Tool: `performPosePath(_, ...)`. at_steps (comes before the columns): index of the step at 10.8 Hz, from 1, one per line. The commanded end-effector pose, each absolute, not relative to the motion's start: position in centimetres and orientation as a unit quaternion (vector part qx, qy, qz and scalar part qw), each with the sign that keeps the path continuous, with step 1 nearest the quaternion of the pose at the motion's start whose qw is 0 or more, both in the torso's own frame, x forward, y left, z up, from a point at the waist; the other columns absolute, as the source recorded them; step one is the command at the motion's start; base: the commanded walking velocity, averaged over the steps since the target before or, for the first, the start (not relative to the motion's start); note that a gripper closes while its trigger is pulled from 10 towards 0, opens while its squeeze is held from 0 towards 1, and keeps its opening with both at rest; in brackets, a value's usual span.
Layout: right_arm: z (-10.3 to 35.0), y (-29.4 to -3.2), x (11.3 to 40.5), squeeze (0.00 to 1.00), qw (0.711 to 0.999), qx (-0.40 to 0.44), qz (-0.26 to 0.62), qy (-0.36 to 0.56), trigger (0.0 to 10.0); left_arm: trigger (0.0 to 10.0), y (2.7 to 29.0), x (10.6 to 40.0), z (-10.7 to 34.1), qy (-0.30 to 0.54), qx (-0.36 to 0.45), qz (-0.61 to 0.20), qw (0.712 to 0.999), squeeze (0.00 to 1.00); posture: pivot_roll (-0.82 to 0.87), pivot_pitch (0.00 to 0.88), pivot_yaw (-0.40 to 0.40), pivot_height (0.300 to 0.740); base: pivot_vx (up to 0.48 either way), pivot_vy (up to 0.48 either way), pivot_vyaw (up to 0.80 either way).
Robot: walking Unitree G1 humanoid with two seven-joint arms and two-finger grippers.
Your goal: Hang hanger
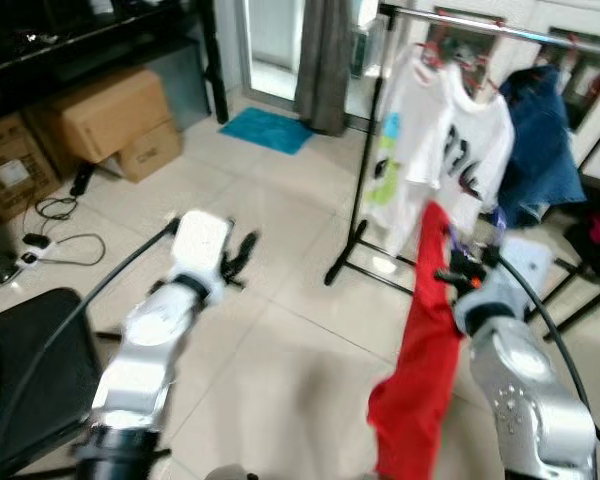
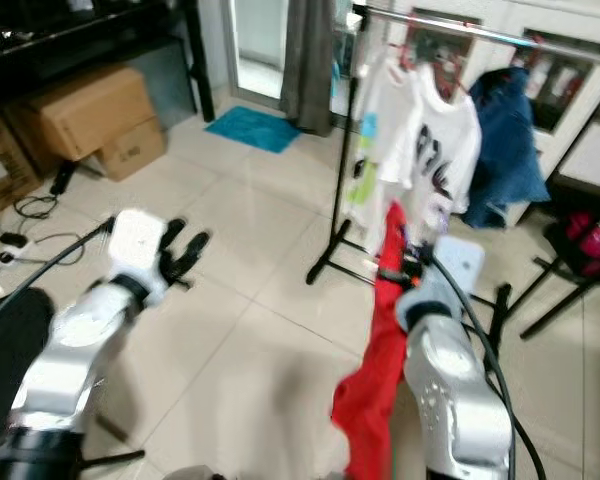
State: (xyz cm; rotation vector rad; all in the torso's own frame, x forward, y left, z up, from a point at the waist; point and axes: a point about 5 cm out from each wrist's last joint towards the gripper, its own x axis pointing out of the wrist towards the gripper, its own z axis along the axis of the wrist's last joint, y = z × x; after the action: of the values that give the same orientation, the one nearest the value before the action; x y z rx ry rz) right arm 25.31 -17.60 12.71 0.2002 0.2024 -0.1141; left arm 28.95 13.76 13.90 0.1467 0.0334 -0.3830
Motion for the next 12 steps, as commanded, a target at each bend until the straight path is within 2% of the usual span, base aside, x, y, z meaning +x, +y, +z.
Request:
performPosePath(1, 13.3, -17.3, 25.2, 0.00, 0.990, 0.098, -0.055, 0.080, 10.0, 10.0, 14.4, 28.9, 14.1, 0.018, 0.074, -0.177, 0.981, 0.00, 0.03, 0.045, 0.002, 0.740, 0.000, -0.300, 0.00)
performPosePath(5, 12.9, -16.7, 25.2, 0.00, 0.988, 0.102, -0.054, 0.100, 10.0, 10.0, 14.5, 29.3, 14.4, 0.017, 0.080, -0.165, 0.983, 0.00, 0.04, 0.052, -0.007, 0.740, 0.000, -0.360, 0.00)
performPosePath(6, 13.1, -16.7, 25.3, 0.00, 0.993, 0.053, -0.047, 0.091, 10.0, 10.0, 14.6, 29.3, 14.6, 0.016, 0.048, -0.143, 0.988, 0.00, 0.04, 0.047, -0.007, 0.740, 0.000, 0.000, 0.00)
performPosePath(8, 13.1, -17.1, 25.7, 0.00, 0.990, 0.064, -0.070, 0.100, 10.0, 10.0, 14.3, 29.7, 15.6, -0.013, 0.038, -0.143, 0.989, 0.00, 0.04, 0.047, -0.015, 0.740, 0.000, 0.000, 0.00)
performPosePath(10, 13.3, -17.1, 26.1, 0.00, 0.992, 0.034, -0.078, 0.089, 10.0, 10.0, 14.2, 29.7, 15.8, -0.022, 0.038, -0.148, 0.988, 0.00, 0.04, 0.053, -0.011, 0.740, 0.000, 0.000, 0.00)
performPosePath(12, 13.3, -16.4, 26.3, 0.00, 0.993, 0.038, -0.059, 0.091, 10.0, 10.0, 14.2, 29.4, 15.6, -0.017, 0.045, -0.158, 0.986, 0.00, 0.03, 0.056, -0.005, 0.740, 0.133, 0.000, -0.72)
